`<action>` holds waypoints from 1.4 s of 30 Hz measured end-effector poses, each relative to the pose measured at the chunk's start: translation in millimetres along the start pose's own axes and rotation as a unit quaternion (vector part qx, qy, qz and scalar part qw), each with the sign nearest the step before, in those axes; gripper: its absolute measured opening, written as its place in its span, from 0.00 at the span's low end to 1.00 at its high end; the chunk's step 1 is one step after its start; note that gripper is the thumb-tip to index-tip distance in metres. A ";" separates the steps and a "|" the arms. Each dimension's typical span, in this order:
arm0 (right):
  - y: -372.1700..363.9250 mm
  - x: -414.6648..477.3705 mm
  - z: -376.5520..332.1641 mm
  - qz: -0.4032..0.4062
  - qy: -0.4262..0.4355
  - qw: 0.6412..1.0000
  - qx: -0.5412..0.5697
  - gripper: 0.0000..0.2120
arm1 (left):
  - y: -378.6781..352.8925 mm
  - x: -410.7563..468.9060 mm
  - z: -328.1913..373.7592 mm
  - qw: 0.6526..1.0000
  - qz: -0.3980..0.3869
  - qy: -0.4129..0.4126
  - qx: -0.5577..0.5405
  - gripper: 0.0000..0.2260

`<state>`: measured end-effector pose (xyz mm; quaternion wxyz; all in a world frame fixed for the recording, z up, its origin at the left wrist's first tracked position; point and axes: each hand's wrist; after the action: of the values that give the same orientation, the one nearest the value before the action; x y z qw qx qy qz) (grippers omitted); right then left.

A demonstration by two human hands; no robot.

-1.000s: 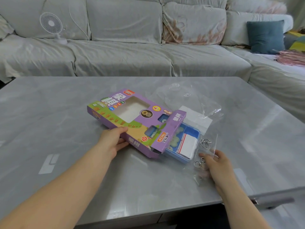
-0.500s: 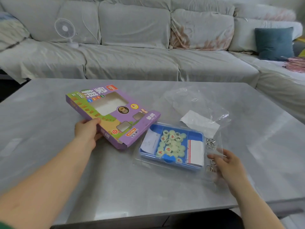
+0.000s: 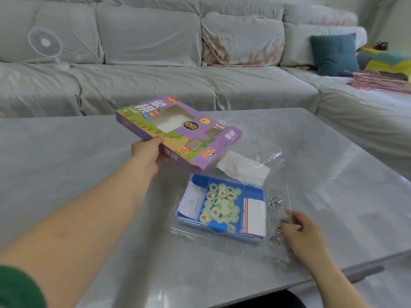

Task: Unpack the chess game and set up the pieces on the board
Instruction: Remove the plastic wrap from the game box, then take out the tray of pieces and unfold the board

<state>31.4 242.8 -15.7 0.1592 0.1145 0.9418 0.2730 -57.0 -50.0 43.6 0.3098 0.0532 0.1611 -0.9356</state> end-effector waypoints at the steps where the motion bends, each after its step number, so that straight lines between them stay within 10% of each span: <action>1: 0.1 2.5 2.5 0.003 0.003 1.000 -0.012 0.15 | -16.2 3.3 -5.6 1.000 -0.008 0.004 -0.002 0.03; 9: -1.6 22.4 -6.1 -0.005 0.007 0.992 -0.124 0.18 | -103.0 35.8 -46.9 0.995 -0.036 0.026 0.087 0.21; 18: -2.0 32.3 -1.5 -0.023 0.037 0.985 -0.166 0.14 | -115.2 77.8 -73.0 0.965 -0.056 -0.021 0.254 0.18; 36: -5.1 13.2 -2.7 -0.016 0.001 1.000 -0.011 0.17 | 28.6 -42.2 -52.0 0.824 -0.156 -0.082 0.539 0.19; 42: -14.4 -15.6 -16.1 -0.023 0.013 0.999 0.045 0.16 | 52.7 -89.5 -61.6 0.872 -0.137 -0.063 0.467 0.24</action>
<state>38.1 218.6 -7.1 0.1477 0.0962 0.9575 0.2285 46.2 -19.0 -10.8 0.1273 0.1099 -0.3083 -0.9363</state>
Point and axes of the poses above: each hand's wrist, its own x-axis towards the middle knuckle, its own y-axis out of the back of the hand, z = x × y, and after that the axes turned 5 degrees about -y, right-handed
